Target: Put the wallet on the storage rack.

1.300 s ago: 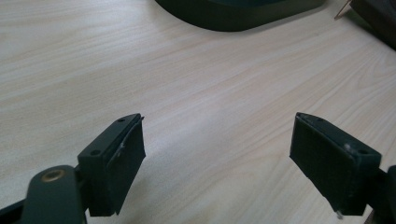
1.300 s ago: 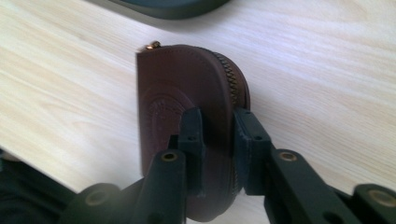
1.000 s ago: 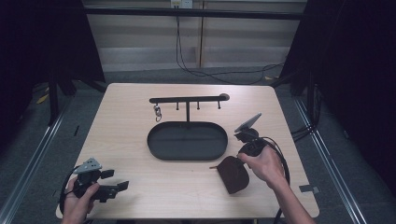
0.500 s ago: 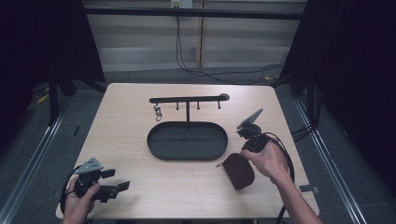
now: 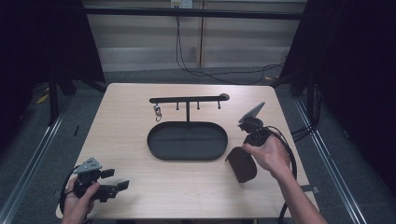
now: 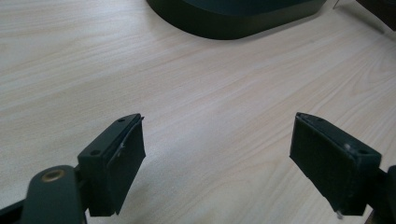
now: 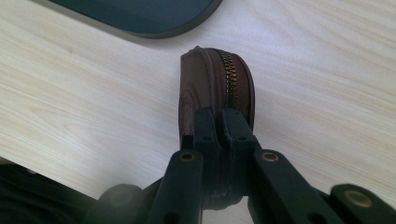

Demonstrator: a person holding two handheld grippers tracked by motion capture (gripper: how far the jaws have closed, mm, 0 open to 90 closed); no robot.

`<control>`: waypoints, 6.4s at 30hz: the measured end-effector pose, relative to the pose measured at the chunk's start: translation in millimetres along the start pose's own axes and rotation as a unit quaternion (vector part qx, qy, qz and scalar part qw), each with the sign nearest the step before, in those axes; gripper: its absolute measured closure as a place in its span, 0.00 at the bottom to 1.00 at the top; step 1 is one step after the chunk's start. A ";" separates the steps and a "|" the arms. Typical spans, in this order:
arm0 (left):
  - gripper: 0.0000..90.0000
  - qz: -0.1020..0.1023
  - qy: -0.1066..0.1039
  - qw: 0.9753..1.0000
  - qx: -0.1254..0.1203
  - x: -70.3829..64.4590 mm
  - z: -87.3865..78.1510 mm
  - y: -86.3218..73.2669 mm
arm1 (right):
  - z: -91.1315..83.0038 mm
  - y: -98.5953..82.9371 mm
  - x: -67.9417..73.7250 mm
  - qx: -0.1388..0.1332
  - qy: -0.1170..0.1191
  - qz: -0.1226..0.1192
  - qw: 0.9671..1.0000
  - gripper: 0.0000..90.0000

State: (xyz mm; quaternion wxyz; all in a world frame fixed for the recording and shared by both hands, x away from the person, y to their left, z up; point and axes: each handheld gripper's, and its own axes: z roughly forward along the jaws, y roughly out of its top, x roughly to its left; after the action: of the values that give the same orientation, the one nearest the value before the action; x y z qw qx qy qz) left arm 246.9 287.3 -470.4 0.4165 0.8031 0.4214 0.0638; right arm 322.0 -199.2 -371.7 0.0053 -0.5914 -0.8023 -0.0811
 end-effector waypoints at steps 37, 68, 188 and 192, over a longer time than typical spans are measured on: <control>0.19 0.006 -0.002 1.000 0.006 -0.1 0.3 -0.5 | -38.4 39.7 -1.4 -0.055 0.003 0.025 0.998 0.95; 0.19 0.010 0.002 1.000 0.009 -0.7 0.3 -0.5 | -22.5 70.2 6.2 -0.095 0.059 0.058 0.992 0.96; 0.19 -0.010 0.016 1.000 0.003 4.7 -3.4 -0.3 | 54.7 -47.4 -32.1 -0.289 0.115 0.031 0.950 0.17; 0.19 -0.009 0.017 1.000 0.006 5.4 -3.4 -0.7 | 58.3 -66.1 -33.1 -0.295 0.109 0.031 0.949 0.17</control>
State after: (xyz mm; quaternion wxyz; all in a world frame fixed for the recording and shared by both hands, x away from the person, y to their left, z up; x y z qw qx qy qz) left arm 248.4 293.5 -470.1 0.4048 0.8004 0.4363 0.0711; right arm 274.3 -241.7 -440.8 -0.0799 -0.5785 -0.7184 -0.3779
